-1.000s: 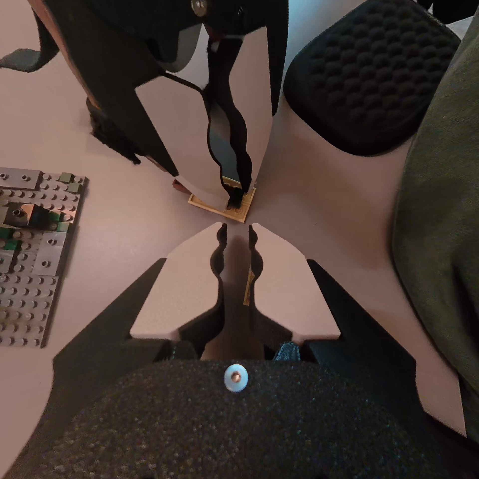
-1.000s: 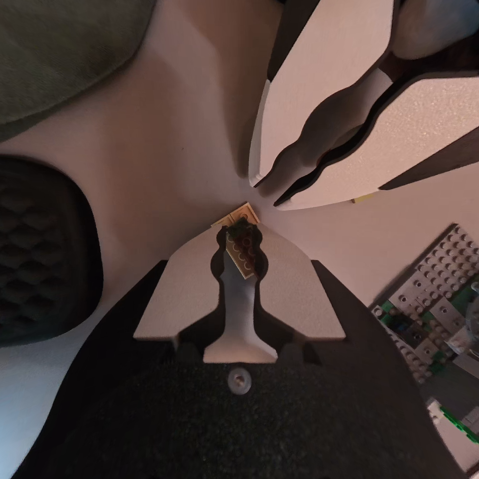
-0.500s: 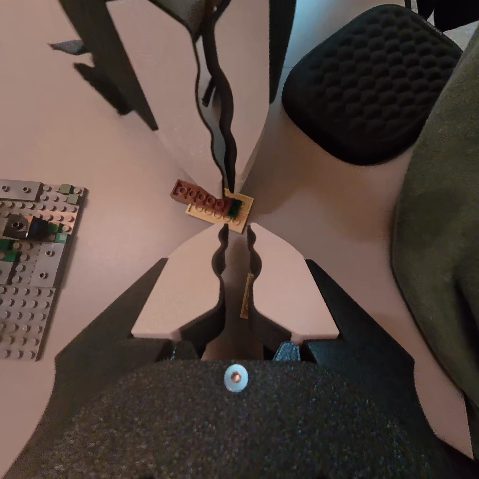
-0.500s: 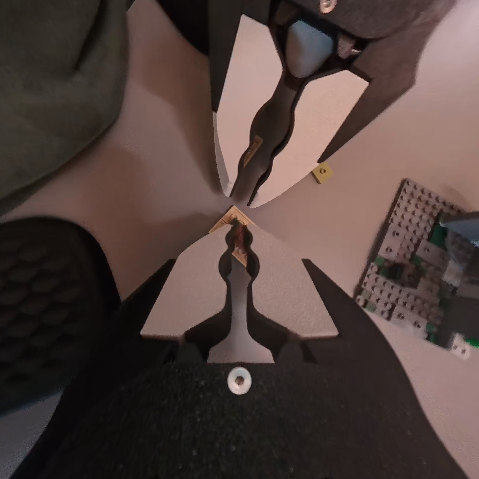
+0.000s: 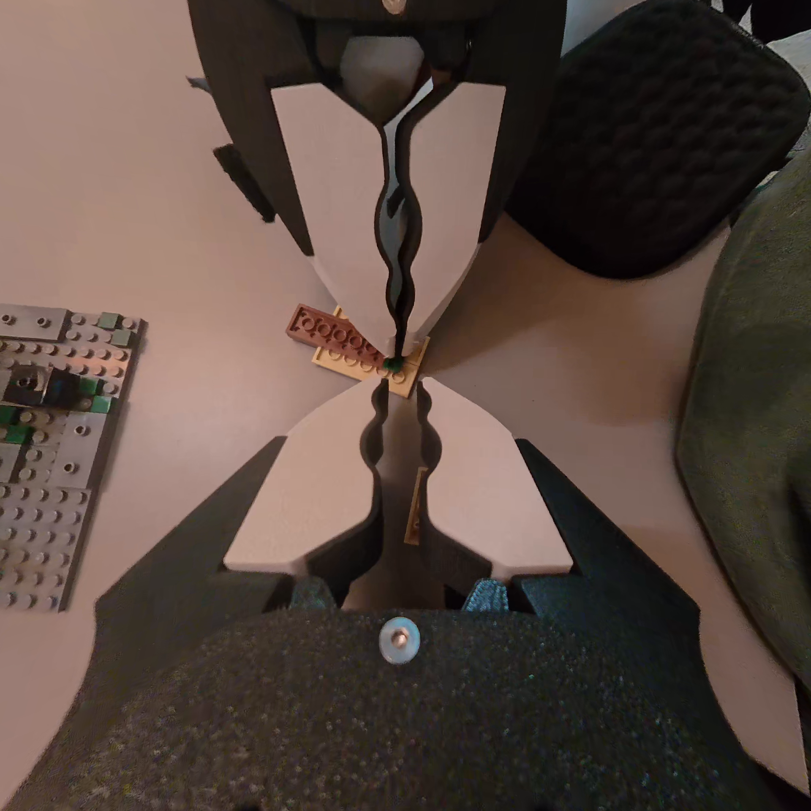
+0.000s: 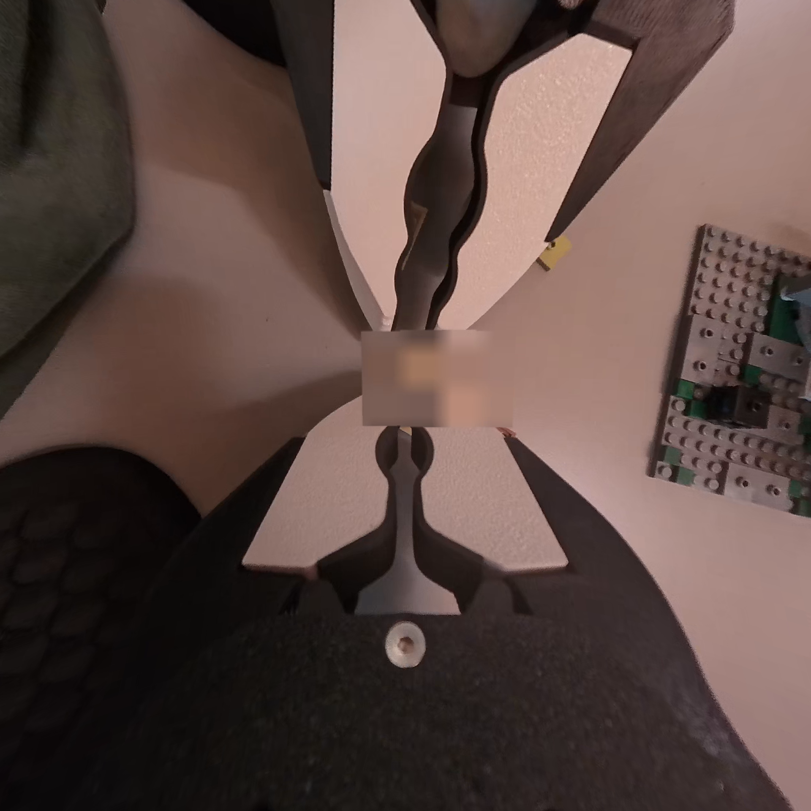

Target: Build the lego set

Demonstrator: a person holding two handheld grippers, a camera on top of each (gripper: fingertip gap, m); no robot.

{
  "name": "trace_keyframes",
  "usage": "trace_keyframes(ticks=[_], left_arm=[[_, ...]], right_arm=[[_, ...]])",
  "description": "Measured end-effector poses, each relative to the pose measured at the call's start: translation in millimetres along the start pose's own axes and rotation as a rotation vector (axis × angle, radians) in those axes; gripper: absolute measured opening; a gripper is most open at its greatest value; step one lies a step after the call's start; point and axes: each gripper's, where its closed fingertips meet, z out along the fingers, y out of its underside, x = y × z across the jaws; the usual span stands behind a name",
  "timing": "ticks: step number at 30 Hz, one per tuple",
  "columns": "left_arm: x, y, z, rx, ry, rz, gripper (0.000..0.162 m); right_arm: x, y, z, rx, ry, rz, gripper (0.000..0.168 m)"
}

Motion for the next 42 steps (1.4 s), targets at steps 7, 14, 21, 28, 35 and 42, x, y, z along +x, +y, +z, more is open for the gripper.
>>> trace_keyframes(ticks=[7,14,21,28,35,42], left_arm=[[2.4,1.2,0.1,0.006,0.005,0.004,0.012],[4.0,2.9,0.4,0.009,0.007,-0.002,0.011],[3.1,3.4,0.0,0.01,0.003,-0.005,0.011],[2.2,5.0,-1.1,0.014,-0.001,-0.012,0.011],[1.5,5.8,-2.4,0.024,-0.005,-0.018,0.011],[0.9,6.6,-2.8,0.027,-0.003,-0.022,0.011]], right_arm=[[2.0,2.6,1.2,-0.067,-0.019,0.039,0.0],[1.9,2.6,1.4,-0.12,-0.011,0.014,0.0],[2.2,3.0,1.4,-0.206,0.025,-0.064,0.0],[1.8,2.6,1.8,-0.237,0.035,-0.1,0.0],[2.1,2.3,1.7,-0.213,0.048,-0.077,0.0],[3.5,-1.0,-8.9,-0.086,0.067,0.076,0.01]])
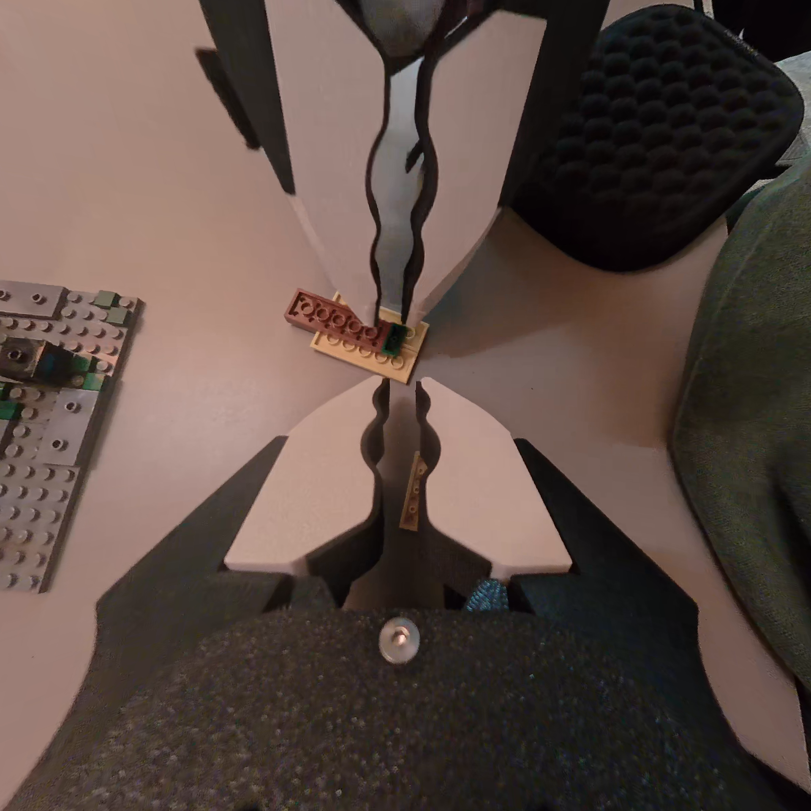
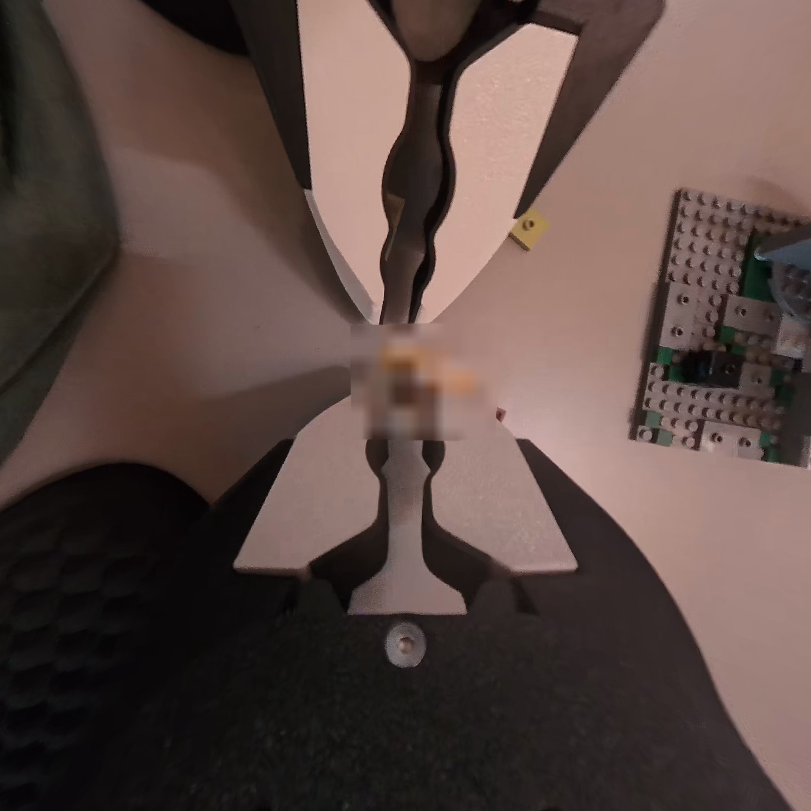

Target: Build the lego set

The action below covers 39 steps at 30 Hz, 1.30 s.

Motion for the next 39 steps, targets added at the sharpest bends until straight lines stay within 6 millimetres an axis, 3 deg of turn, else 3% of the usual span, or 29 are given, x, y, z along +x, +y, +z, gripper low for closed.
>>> trace_keyframes(ticks=[5,13,24,32,39], left_arm=[[1.5,1.2,1.5,-0.003,0.01,0.003,0.011],[1.4,-0.8,-0.9,0.009,0.002,0.03,0.011],[-3.7,1.7,-5.4,0.03,-0.007,-0.054,0.012],[-12.1,-1.3,-9.8,0.067,0.002,-0.094,0.012],[-13.9,0.6,-9.6,0.059,0.002,-0.126,0.012]], right_arm=[[11.9,10.7,-9.0,0.057,0.039,0.019,0.021],[38.0,25.7,-5.4,0.003,-0.119,-0.314,0.025],[37.2,19.4,5.2,-0.024,-0.397,-0.653,0.025],[32.5,24.2,8.7,0.0,-0.521,-0.729,0.022],[24.9,24.0,2.3,0.053,-0.526,-0.603,0.016]])
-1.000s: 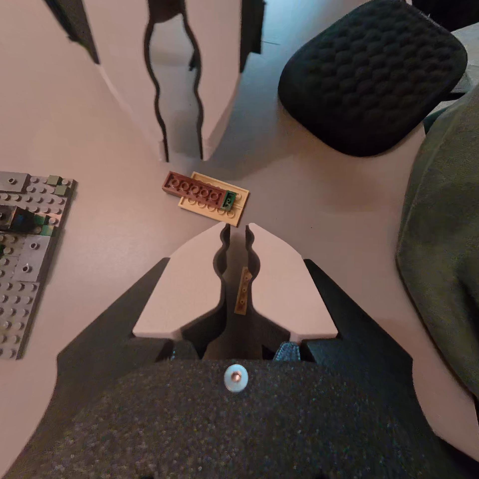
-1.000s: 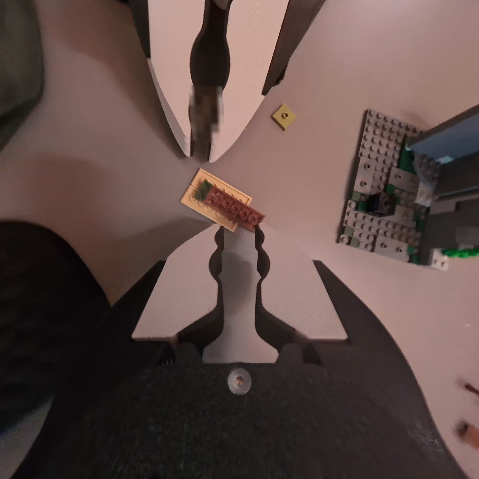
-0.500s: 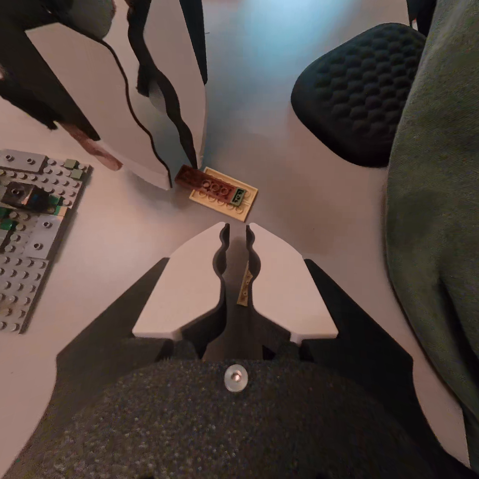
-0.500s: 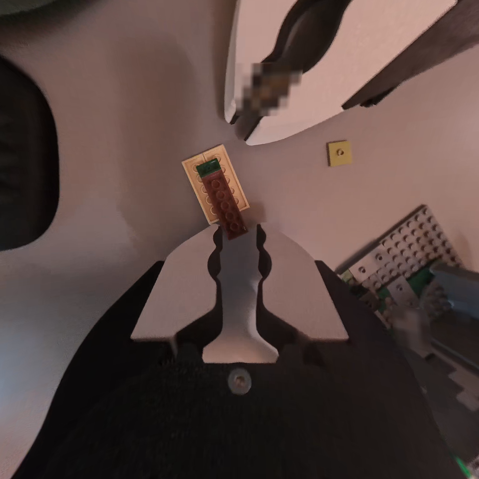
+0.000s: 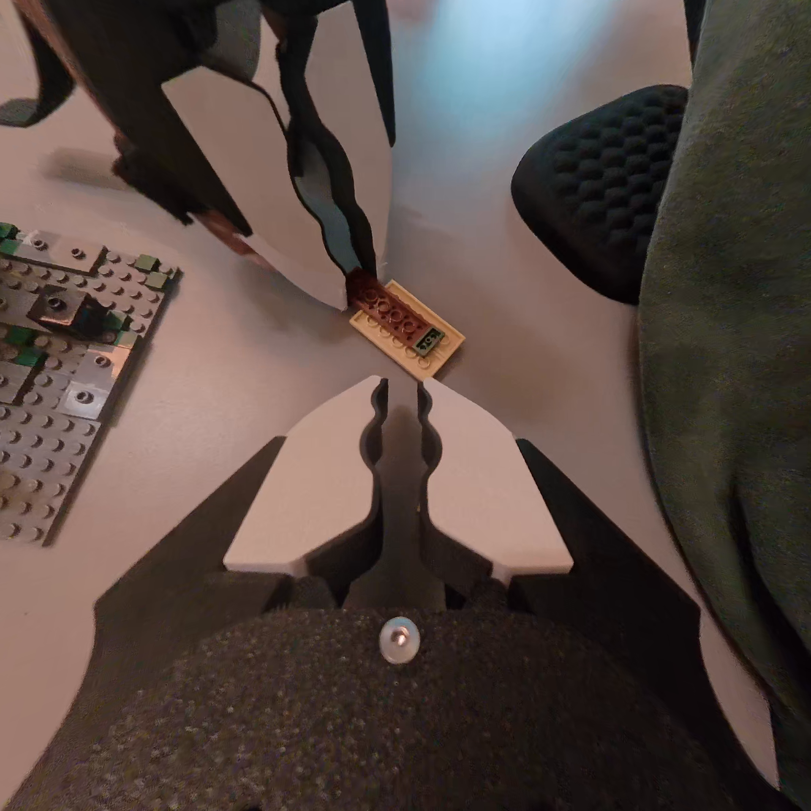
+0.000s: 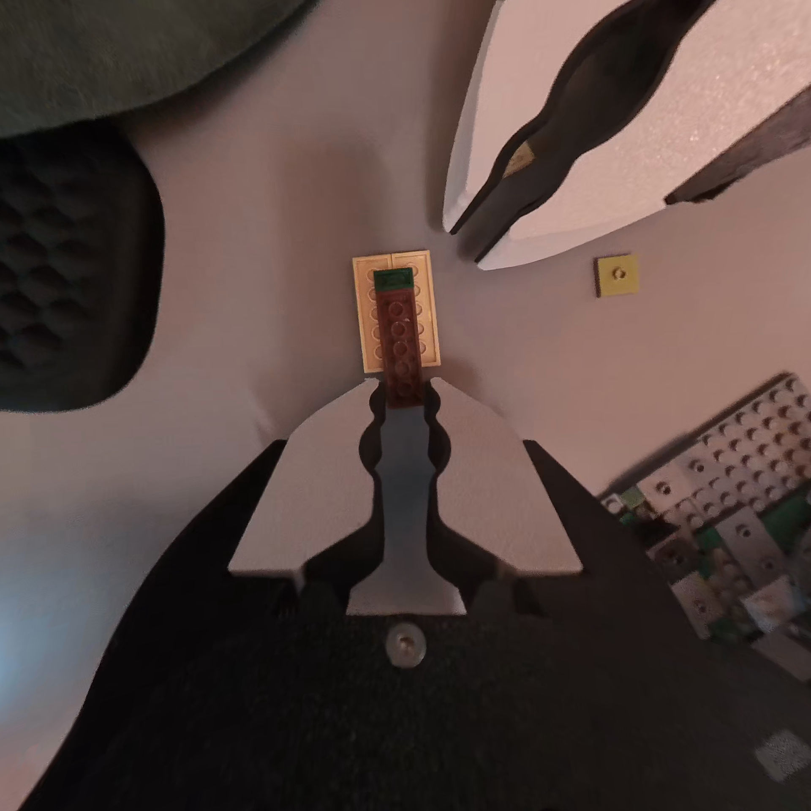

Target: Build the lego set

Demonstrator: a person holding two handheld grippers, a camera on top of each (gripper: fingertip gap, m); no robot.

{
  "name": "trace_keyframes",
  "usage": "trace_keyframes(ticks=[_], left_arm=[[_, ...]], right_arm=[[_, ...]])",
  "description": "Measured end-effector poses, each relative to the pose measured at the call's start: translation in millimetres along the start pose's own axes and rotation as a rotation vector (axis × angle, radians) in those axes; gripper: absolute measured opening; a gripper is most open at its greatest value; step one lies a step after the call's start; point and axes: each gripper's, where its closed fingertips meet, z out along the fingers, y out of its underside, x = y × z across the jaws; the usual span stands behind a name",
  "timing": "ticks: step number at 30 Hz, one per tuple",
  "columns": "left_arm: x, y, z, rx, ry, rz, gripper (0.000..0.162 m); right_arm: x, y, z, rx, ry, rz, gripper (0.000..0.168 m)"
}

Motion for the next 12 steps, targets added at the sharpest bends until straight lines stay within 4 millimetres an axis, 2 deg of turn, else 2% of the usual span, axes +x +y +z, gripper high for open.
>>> trace_keyframes(ticks=[4,12], left_arm=[[4.3,-8.0,-3.9,0.047,0.052,-0.106,0.021],[16.4,-40.0,-17.9,0.292,0.235,-0.613,0.04]], right_arm=[[-4.6,-10.8,-12.6,0.052,0.119,0.077,0.016],[-12.9,-26.0,-36.6,0.09,0.407,0.267,0.016]])
